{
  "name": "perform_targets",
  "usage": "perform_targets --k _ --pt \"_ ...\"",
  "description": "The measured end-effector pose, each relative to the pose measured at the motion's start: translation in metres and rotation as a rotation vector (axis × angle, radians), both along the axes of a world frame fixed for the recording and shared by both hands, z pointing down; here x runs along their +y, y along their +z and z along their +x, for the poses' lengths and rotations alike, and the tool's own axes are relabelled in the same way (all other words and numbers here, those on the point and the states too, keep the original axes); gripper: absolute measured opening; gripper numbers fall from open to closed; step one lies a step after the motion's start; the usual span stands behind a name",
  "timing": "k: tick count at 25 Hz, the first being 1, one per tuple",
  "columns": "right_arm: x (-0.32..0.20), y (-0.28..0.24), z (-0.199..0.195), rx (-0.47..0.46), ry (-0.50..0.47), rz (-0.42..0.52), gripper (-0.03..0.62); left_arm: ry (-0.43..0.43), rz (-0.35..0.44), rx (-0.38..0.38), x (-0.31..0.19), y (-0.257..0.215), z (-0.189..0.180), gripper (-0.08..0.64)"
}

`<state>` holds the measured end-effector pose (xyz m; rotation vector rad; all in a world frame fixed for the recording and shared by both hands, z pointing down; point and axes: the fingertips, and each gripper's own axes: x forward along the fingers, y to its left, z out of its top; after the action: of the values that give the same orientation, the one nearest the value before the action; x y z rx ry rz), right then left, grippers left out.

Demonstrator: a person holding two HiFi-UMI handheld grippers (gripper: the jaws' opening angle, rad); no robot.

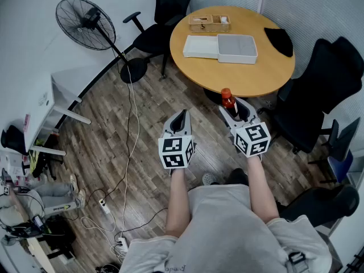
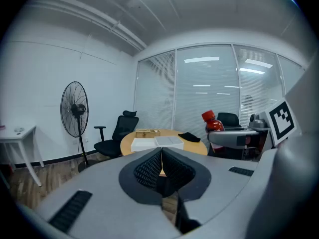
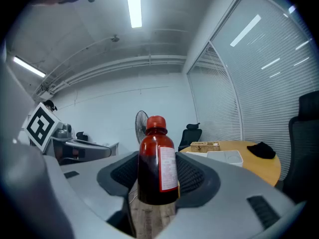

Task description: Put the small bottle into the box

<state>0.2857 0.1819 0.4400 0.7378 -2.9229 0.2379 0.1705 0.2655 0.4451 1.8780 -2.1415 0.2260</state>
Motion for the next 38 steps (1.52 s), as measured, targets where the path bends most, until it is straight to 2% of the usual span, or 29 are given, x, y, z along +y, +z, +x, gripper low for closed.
perform_targets --k 5,9,16,20,27,31,38 --pt "0.007 0.0 0.003 -0.003 -0.005 0.005 0.227 0.012 0.06 -0.018 0.004 -0.008 0.008 0.029" --pt "0.009 -0.007 0.005 -0.064 -0.009 -0.029 0.227 0.031 0.063 -0.021 0.006 -0.009 0.011 0.029" --pt "0.006 -0.009 0.0 -0.074 -0.016 -0.039 0.227 0.003 0.096 0.011 0.016 -0.013 -0.001 0.029" --pt "-0.004 -0.006 -0.012 -0.076 -0.025 -0.049 0.227 -0.026 0.117 0.062 0.018 -0.014 -0.02 0.029" --pt "-0.029 -0.004 -0.051 -0.119 -0.038 -0.087 0.227 -0.072 0.108 0.042 0.002 -0.014 -0.065 0.029" --pt "-0.054 0.0 -0.074 -0.127 -0.038 -0.102 0.227 -0.04 0.117 0.066 -0.024 -0.017 -0.087 0.028" --pt "-0.116 0.007 -0.115 -0.125 -0.01 -0.147 0.227 -0.006 0.104 0.043 -0.089 -0.029 -0.13 0.029"
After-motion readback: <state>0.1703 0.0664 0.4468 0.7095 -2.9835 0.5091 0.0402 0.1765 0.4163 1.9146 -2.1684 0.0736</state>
